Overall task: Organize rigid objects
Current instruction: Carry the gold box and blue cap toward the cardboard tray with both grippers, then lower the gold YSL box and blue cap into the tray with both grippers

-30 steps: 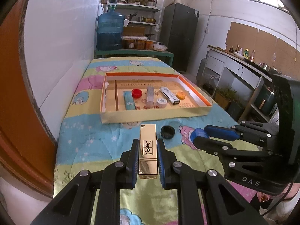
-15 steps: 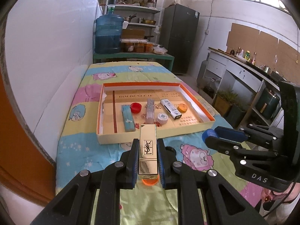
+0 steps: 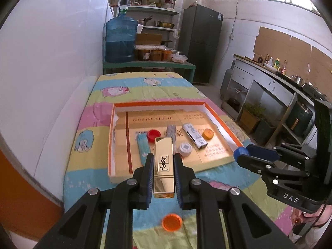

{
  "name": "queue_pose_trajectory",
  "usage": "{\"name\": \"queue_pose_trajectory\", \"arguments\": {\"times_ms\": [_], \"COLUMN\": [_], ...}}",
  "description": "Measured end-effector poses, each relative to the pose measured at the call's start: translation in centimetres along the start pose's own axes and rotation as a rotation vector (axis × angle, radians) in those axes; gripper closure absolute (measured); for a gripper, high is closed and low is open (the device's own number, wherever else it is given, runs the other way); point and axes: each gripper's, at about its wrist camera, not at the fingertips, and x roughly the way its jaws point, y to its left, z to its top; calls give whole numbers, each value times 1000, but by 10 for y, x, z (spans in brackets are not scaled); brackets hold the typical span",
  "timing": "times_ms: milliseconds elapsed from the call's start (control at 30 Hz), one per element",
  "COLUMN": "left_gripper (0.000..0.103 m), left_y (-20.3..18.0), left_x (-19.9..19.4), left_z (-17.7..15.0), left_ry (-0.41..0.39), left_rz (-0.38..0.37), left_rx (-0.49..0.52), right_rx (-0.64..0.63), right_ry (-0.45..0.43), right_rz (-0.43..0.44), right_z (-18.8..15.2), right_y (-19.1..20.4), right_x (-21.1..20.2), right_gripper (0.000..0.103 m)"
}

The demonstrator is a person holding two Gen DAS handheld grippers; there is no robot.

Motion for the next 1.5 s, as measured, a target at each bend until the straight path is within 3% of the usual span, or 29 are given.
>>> {"name": "queue_pose_trajectory", "arguments": {"times_ms": [800,1500], "left_gripper": [85,85], "left_y": [15,32], "left_x": [67,132], "left_z": [58,96], "left_ry": [67,150], "left_rz": [40,62], "left_rx": [7,0], "right_rx": [-21,-15], "right_ry": [29,113], "right_rz": [26,66], "right_z": [69,114], "right_y": [-43,-74], "right_x": [55,121], "right_gripper": [73,73]}}
